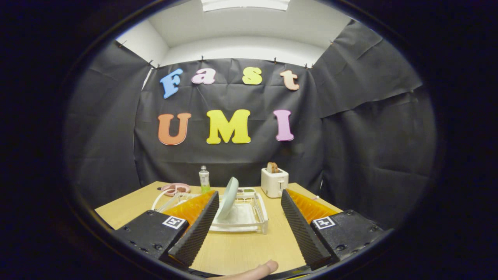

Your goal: Take the plate from the dish rack, then take the spoon from the basket and place it into the plate.

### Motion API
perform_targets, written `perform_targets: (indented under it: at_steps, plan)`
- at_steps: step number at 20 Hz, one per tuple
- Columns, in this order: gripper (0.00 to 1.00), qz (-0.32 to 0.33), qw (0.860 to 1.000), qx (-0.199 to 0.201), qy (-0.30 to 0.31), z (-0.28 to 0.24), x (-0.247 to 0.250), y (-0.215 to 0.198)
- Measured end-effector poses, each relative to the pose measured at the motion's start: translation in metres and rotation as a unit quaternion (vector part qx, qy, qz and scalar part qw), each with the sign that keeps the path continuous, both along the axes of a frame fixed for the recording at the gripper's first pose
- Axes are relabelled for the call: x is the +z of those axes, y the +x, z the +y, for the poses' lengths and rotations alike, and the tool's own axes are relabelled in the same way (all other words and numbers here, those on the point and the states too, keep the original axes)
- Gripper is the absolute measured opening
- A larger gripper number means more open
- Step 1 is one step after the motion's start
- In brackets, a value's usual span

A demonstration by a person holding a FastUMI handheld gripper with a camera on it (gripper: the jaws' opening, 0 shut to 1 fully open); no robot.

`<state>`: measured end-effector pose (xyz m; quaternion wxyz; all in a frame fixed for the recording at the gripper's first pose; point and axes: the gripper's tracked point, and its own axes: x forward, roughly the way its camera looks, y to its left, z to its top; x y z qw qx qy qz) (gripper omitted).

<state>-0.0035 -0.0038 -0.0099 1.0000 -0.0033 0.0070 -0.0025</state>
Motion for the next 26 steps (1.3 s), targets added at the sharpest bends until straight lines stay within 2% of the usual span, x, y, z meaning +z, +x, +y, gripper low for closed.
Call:
perform_targets:
  at_steps: [6, 8, 12, 17, 21, 26]
  plan:
    - [1.0, 0.005, 1.0, -0.004, 0.01, -0.003, -0.002, 0.009]
    - [1.0, 0.008, 1.0, 0.006, 0.019, 0.003, -0.006, 0.014]
    - [1.0, 0.022, 1.0, 0.003, 0.001, 0.007, -0.008, 0.035]
    - [1.0, 0.074, 0.997, -0.001, -0.018, 0.03, -0.001, 0.088]
    - [1.0, 0.124, 0.991, 0.015, -0.04, 0.06, 0.015, 0.141]
    - [1.0, 0.219, 0.972, 0.0, -0.081, 0.076, 0.015, 0.205]
